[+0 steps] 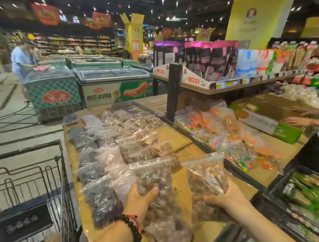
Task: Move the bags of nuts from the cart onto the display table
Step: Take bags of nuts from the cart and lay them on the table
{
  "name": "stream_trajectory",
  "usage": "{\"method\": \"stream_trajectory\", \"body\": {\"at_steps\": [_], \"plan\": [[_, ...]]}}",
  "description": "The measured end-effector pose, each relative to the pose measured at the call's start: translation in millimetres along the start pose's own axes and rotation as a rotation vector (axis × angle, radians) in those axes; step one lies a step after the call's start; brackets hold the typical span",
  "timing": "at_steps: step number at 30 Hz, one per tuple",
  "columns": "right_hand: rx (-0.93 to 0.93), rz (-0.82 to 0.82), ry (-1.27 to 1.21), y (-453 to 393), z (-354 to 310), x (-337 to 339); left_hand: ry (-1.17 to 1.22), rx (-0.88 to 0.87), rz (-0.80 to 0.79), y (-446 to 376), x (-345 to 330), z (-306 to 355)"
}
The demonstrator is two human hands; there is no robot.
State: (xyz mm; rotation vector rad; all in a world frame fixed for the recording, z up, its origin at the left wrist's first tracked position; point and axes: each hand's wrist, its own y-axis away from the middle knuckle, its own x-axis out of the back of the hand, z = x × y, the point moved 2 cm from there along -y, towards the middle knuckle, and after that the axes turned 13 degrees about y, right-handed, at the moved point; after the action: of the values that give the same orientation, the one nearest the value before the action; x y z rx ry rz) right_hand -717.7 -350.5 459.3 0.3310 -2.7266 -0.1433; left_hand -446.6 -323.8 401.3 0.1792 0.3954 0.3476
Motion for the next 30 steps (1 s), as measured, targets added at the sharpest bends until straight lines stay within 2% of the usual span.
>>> {"method": "stream_trajectory", "body": {"at_steps": [15, 21, 25, 27, 30], "plan": [[-0.035, -0.229, 0.105, -180, 34, -3, 0.018, 0.074, 0.238, -97, -50, -16], [-0.049, -0.381, 0.125, -259, 75, -6, -0.09, 0.082, 0.434, -137, -57, -43], [-0.063, -0.475, 0.12, -296, 86, -14, -0.215, 0.117, 0.484, -156, -61, -51], [-0.082, -0.496, 0.108, -309, 92, -18, -0.216, 0.142, 0.477, -167, -61, -56], [-0.113, -0.545, 0.138, -325, 107, -29, -0.211, 0.152, 0.603, -180, -57, -67]]}}
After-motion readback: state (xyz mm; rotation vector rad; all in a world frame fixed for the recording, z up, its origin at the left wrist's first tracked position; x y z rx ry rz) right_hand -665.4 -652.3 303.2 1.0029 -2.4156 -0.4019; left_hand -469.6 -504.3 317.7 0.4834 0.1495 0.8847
